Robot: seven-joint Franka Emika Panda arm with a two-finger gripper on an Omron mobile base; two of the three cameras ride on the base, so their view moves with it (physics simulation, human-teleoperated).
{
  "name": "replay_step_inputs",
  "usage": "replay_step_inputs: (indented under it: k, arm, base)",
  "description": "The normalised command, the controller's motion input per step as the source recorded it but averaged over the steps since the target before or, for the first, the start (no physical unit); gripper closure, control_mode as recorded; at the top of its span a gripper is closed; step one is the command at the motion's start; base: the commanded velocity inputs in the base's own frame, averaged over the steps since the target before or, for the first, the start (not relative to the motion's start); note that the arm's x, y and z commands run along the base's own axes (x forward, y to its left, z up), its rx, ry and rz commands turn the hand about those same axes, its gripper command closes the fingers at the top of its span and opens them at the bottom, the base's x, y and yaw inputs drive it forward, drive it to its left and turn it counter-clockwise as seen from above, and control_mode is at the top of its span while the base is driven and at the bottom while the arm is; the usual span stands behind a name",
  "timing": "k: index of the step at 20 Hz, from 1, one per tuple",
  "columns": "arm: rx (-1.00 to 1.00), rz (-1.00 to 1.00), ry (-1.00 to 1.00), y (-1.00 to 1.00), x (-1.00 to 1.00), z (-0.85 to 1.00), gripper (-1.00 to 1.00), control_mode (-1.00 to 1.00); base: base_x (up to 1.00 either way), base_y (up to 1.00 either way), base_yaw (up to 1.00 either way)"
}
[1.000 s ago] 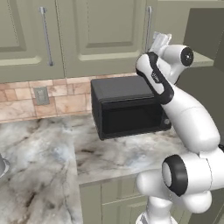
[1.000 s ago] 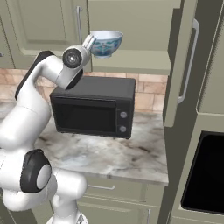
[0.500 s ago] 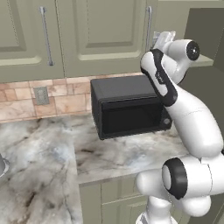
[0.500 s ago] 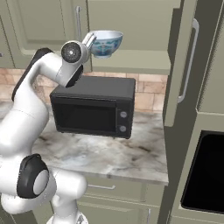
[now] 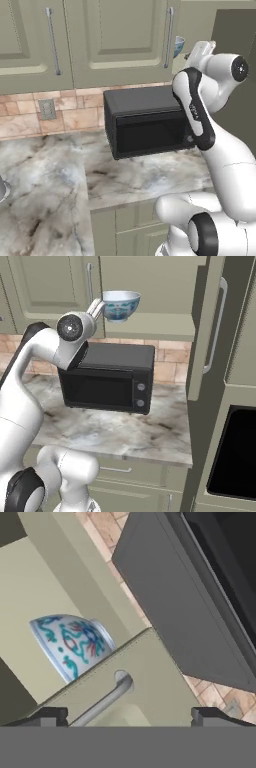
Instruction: Pick the mug and place it in the sink. Pick the bowl and place it in the open cabinet and then close the cabinet.
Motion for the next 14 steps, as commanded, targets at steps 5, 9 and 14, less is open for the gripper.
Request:
replay_step_inputs:
  k: [5,9,14]
  arm:
    - [0.00,-0.05,0.01,-0.01,-0.54,0.00,-1.00,-1.00]
    - [0.00,-0.05,0.05,0.00,-0.59,0.06,-1.00,-1.00]
    - [0.00,-0.03,0.06,-0.13,-0.55,0.09,-1.00,-1.00]
  base:
    - [0.00,0.00,0.00]
    - [0.00,0.00,0.00]
    - [0.00,0.00,0.00]
